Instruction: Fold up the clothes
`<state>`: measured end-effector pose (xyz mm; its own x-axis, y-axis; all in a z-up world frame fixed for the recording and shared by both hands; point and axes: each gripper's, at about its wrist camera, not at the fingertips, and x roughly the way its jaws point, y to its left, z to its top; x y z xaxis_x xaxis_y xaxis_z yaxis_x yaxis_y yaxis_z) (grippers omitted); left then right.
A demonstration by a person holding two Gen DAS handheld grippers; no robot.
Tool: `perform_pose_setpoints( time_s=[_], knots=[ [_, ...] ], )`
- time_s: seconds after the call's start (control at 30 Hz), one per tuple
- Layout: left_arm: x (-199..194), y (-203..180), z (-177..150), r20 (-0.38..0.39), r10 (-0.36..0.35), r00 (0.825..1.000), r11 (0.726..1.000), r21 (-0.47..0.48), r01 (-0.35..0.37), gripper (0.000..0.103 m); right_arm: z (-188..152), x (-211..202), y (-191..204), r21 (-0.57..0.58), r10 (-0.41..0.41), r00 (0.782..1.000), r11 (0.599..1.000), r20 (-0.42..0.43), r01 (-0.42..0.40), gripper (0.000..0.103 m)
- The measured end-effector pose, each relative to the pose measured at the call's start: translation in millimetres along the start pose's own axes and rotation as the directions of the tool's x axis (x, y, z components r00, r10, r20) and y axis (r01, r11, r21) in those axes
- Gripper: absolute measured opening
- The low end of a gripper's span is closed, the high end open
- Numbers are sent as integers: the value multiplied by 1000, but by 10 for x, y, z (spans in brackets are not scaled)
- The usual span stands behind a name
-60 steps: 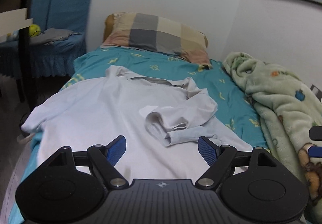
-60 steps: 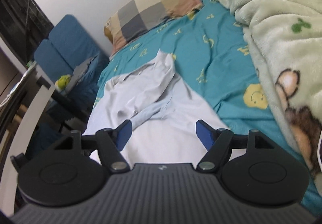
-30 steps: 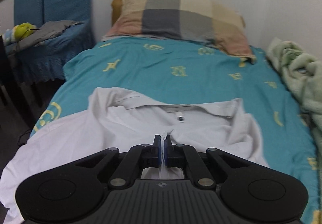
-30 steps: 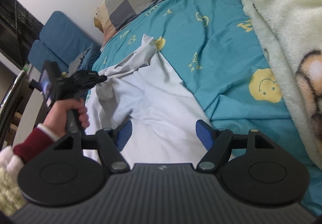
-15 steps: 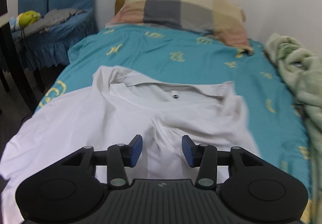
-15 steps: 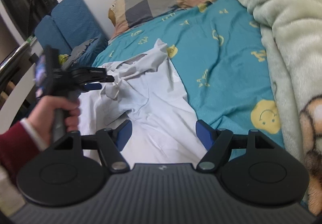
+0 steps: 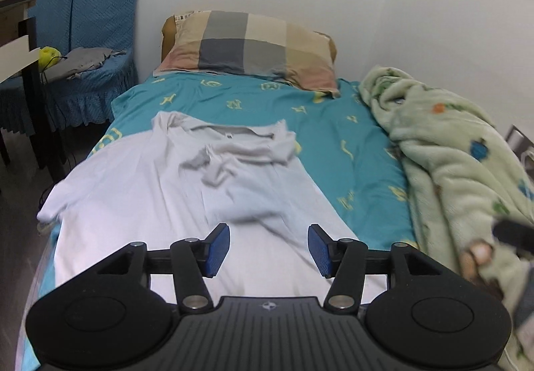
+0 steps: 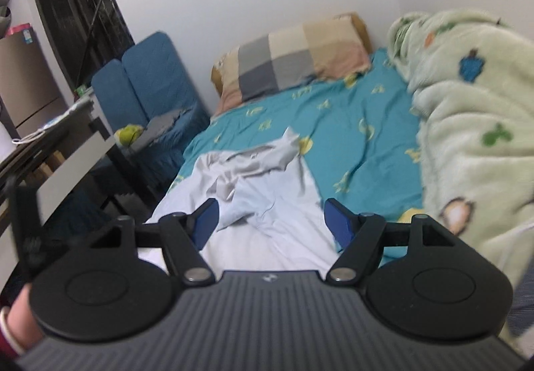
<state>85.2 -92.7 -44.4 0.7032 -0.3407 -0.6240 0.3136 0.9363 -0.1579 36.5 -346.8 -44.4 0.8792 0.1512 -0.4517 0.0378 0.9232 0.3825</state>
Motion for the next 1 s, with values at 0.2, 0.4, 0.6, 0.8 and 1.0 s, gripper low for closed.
perform_pose_setpoints(
  time_s=[0.2, 0.4, 0.6, 0.8, 1.0],
  knots=[
    [-330, -208, -426, -1, -44, 999, 998, -45, 44, 56, -179, -261, -116, 18, -31, 999, 999, 34, 31, 72],
    [-367, -590, -701, -23, -88, 996, 996, -21, 87, 60, -173, -230, -222, 60, -35, 998, 998, 43, 32, 72],
    [-229, -930, -891, -75, -116, 990, 993, 9, 117, 62, -180, -157, -292, 81, -35, 999, 996, 23, 33, 75],
    [-122, -1089, -968, -98, -122, 988, 992, 33, 125, 78, -171, -199, -377, 112, -2, 1000, 994, 28, -1, 86],
    [-87, -1192, -1006, -110, -186, 976, 980, 53, 192, 80, -112, -469, -800, 312, 12, 989, 948, 150, -59, 86]
  ],
)
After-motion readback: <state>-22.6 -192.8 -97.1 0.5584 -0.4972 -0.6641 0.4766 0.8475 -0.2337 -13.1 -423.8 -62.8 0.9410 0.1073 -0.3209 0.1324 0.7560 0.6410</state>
